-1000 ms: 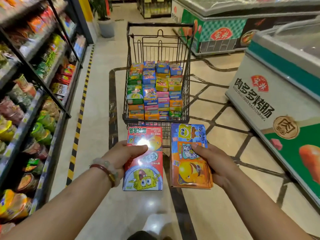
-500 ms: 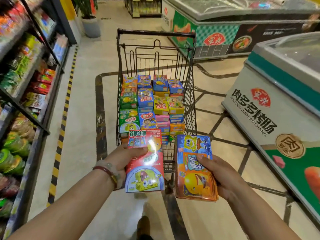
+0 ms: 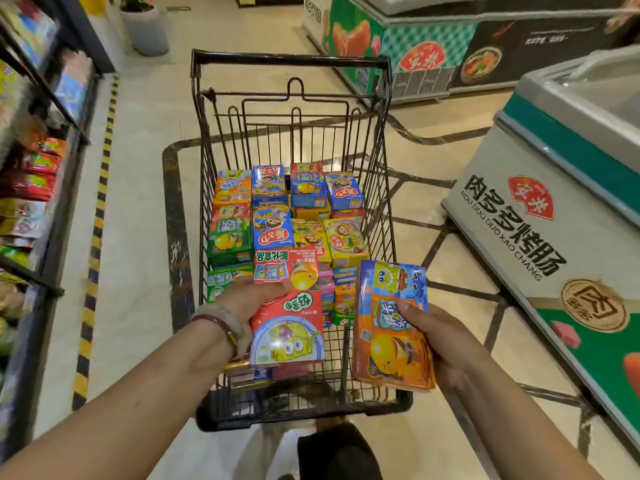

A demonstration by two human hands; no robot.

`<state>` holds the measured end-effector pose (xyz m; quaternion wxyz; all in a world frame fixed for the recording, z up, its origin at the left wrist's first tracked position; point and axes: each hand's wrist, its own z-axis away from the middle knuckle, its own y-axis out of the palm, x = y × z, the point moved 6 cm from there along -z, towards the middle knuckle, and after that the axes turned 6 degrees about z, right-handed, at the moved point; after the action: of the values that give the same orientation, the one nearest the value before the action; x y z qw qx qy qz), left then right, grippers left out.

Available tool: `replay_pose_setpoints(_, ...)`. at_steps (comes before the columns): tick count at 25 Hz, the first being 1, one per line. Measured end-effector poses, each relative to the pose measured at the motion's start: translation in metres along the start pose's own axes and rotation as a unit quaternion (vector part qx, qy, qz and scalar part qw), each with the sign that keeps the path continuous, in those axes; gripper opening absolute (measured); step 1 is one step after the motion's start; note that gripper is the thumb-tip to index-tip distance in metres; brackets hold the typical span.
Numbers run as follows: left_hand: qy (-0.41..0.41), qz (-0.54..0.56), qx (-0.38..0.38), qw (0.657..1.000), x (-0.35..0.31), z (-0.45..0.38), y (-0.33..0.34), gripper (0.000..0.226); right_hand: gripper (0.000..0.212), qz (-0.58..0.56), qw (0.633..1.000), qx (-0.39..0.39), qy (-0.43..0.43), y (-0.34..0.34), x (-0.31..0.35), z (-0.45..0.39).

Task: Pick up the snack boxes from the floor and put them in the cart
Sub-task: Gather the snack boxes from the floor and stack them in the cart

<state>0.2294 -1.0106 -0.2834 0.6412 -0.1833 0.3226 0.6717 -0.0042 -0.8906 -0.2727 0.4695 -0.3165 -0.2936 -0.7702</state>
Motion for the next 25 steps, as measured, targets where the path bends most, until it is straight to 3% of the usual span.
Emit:
replay_pose_setpoints(2, 0.007, 0.001, -0.015, 1.0, -0.015, -0.024, 0.018, 0.034, 0.035, -0.001, 1.0, 0.006, 0.005, -0.001, 0.021, -0.032)
replay_pose_setpoints(7, 0.059, 0.009, -0.065, 0.996, -0.064, -0.095, 0.059, 0.084, 0.019, 0.02, 1.0, -0.006, 0.008, 0.001, 0.064, -0.122)
replay_pose_setpoints(13, 0.125, -0.141, -0.125, 0.974, -0.089, -0.15, 0.083, 0.053, 0.019, 0.186, 0.976, -0.104, -0.033, 0.002, 0.078, -0.214)
replay_pose_setpoints(16, 0.141, -0.217, -0.149, 0.954, -0.091, -0.162, 0.086, 0.074, 0.037, 0.265, 0.955, -0.125, -0.052, 0.006, 0.086, -0.232)
replay_pose_setpoints(18, 0.148, -0.237, -0.165, 0.946, -0.091, -0.166, 0.089, 0.075, 0.047, 0.326, 0.936, -0.119, -0.057, 0.012, 0.087, -0.24)
replay_pose_setpoints(25, 0.197, -0.325, -0.144, 0.914, -0.086, -0.192, 0.108, 0.066, 0.041, 0.435, 0.881, -0.168, -0.082, 0.017, 0.09, -0.257)
